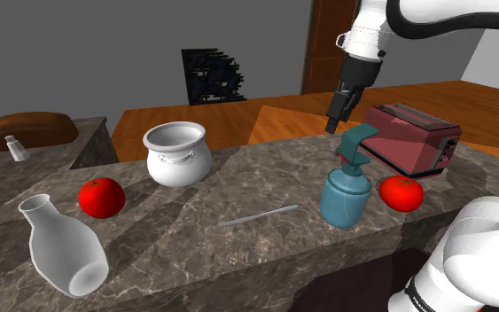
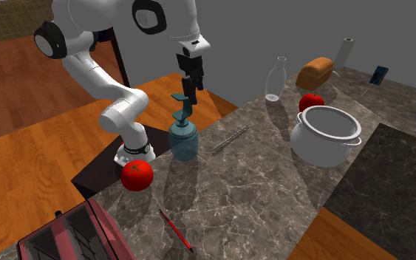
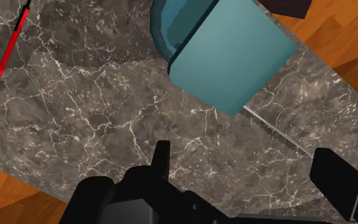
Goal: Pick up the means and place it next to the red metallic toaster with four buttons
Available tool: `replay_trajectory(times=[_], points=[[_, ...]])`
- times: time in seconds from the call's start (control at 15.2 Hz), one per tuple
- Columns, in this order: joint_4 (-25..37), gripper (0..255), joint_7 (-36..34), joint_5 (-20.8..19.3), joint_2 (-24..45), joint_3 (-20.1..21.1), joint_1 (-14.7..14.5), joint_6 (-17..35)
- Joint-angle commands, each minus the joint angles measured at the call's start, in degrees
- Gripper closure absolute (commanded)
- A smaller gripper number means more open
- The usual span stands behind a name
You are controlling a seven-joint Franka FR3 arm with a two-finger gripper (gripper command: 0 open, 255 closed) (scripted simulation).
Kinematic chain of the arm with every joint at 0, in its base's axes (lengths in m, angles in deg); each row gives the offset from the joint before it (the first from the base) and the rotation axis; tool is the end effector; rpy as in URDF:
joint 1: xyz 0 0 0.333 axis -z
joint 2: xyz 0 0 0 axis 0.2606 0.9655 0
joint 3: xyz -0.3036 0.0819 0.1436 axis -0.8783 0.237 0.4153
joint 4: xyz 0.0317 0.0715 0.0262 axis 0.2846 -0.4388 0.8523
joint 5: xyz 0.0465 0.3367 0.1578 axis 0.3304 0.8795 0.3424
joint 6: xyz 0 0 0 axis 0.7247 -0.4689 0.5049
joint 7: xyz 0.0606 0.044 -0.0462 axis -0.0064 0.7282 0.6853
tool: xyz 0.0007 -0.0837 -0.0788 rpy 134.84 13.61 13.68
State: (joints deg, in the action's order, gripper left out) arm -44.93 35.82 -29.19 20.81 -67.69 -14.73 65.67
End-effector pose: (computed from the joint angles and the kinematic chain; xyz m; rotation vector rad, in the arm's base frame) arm 0.2791 0.0180 0.6380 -3.0953 -0.2589 -0.2214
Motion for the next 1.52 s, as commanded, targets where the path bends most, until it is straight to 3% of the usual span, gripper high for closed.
replay_trajectory(times=[0.0,0.73,1.45], points=[[0.00,0,0.00,0.00,0.00,0.00,0.00,0.00],[-4.17,0,18.86,-1.57,16.24,0.75,-8.24,15.23],[-5.18,0,35.35,-4.45,33.90,3.90,-14.65,28.92]])
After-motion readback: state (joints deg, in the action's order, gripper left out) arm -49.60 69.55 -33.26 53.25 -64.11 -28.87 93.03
